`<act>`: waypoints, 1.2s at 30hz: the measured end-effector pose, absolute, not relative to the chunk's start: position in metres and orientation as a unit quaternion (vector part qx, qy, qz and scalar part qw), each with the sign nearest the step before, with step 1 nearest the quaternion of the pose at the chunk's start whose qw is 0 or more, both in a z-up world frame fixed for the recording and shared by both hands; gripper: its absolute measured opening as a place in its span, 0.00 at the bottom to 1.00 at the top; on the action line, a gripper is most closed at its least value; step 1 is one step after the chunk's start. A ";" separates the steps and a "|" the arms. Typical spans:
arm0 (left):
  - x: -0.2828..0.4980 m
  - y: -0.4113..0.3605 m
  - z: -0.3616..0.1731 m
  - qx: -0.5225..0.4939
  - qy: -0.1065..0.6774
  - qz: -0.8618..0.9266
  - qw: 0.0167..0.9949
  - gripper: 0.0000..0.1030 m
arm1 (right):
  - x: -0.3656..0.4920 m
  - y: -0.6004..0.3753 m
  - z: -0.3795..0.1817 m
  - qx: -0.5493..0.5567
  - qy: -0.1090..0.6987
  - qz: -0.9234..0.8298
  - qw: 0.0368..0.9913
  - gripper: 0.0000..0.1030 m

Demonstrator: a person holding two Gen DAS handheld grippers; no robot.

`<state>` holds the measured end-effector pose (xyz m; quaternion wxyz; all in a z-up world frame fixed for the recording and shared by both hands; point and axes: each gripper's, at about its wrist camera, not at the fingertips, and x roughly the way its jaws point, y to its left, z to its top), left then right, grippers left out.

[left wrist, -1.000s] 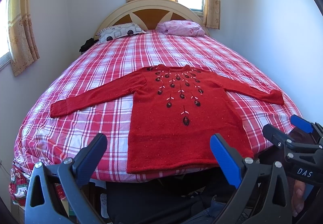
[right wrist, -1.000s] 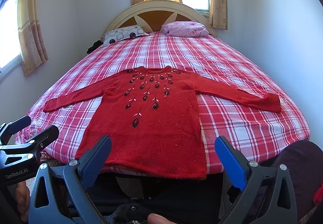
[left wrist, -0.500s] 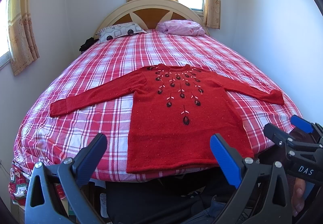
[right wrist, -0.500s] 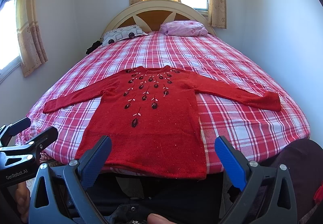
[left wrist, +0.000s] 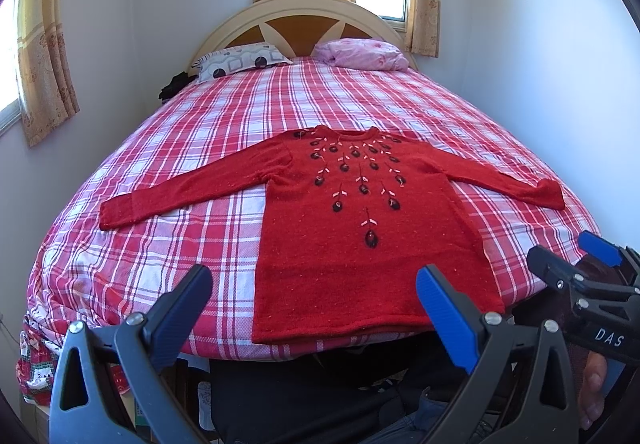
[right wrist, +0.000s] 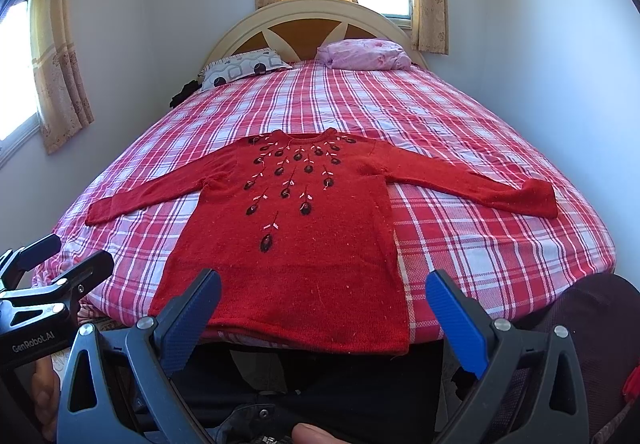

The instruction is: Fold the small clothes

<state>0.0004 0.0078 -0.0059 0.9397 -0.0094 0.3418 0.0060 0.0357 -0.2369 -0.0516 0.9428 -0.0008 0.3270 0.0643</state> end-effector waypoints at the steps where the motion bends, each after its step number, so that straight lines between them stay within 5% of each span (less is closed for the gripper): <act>1: 0.000 0.008 -0.006 -0.010 0.342 0.006 0.940 1.00 | 0.036 -0.237 -0.051 -0.001 0.327 0.064 0.943 0.99; 23: 0.010 0.012 -0.017 -0.008 0.352 0.005 0.936 1.00 | 0.045 -0.237 -0.062 -0.002 0.329 0.056 0.943 0.99; 36: 0.088 0.019 -0.060 0.004 0.373 0.044 0.927 1.00 | 0.131 -0.306 -0.120 0.047 0.362 0.037 0.930 0.99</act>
